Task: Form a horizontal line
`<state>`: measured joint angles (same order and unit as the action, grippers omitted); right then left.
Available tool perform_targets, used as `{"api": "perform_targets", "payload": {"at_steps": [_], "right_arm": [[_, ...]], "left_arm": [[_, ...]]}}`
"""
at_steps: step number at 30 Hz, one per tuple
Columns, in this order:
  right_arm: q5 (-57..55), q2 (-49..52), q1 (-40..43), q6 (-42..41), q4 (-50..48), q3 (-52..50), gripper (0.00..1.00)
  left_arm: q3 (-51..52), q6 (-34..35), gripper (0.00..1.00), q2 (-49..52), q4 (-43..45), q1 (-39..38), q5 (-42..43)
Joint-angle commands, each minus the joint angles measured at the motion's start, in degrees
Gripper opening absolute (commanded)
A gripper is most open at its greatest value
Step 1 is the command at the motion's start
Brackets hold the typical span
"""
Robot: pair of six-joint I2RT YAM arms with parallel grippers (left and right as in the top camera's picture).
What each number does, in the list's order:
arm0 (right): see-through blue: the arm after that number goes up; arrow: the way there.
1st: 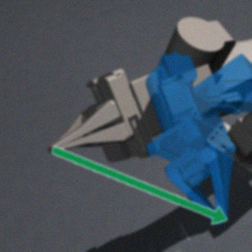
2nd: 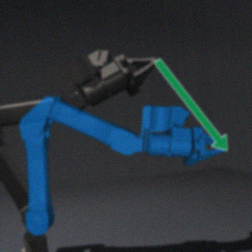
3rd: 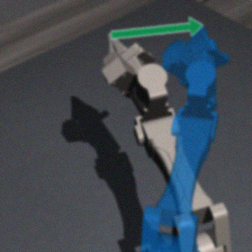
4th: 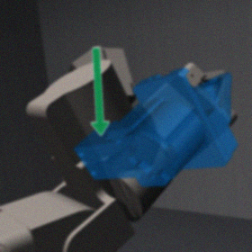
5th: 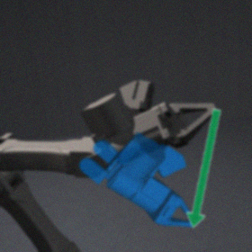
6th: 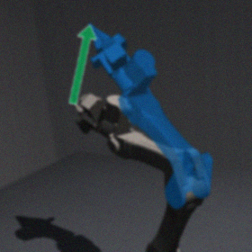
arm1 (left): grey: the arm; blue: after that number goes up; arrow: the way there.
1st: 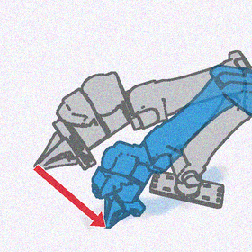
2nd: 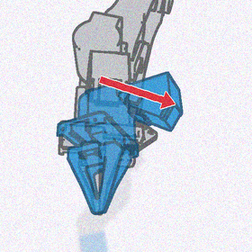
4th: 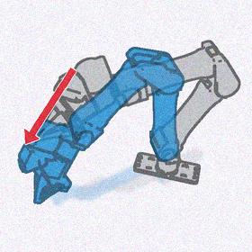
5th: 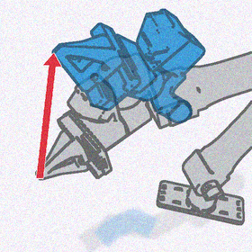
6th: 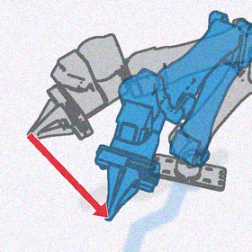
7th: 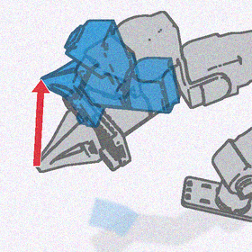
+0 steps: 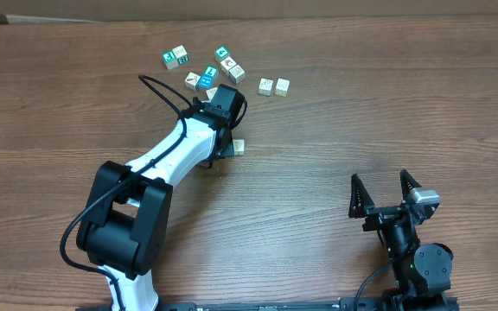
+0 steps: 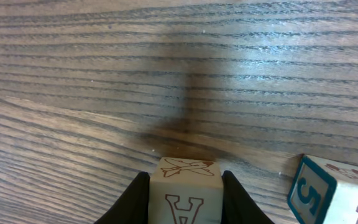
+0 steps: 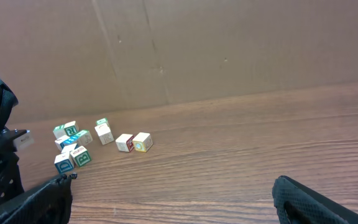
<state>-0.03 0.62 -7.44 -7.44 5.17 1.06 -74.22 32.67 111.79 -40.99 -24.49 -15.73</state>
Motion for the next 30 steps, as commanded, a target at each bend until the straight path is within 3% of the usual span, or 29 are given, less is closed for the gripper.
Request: {"api": "perform_targets", "payload": {"at_steps": [1, 4, 12, 19, 30], "right_arm": [[-0.3, -0.5, 0.3, 0.2, -0.3, -0.6, 1.00], [-0.3, -0.5, 0.3, 0.2, -0.3, -0.6, 1.00], [-0.3, -0.5, 0.3, 0.2, -0.3, -0.6, 1.00], [-0.3, -0.5, 0.3, 0.2, -0.3, -0.6, 1.00], [-0.3, -0.5, 0.3, 0.2, -0.3, -0.6, 1.00]], "left_arm": [[0.6, -0.6, 0.31, 0.4, 0.1, 0.2, -1.2], [0.6, -0.6, 0.37, 0.4, 0.1, 0.2, -1.2], [0.6, -0.6, 0.38, 0.4, -0.1, 0.2, -1.2], [0.6, -0.6, 0.31, 0.4, -0.1, 0.2, -1.2], [0.6, -0.7, 0.28, 0.4, 1.7, 0.2, -1.5]]}}
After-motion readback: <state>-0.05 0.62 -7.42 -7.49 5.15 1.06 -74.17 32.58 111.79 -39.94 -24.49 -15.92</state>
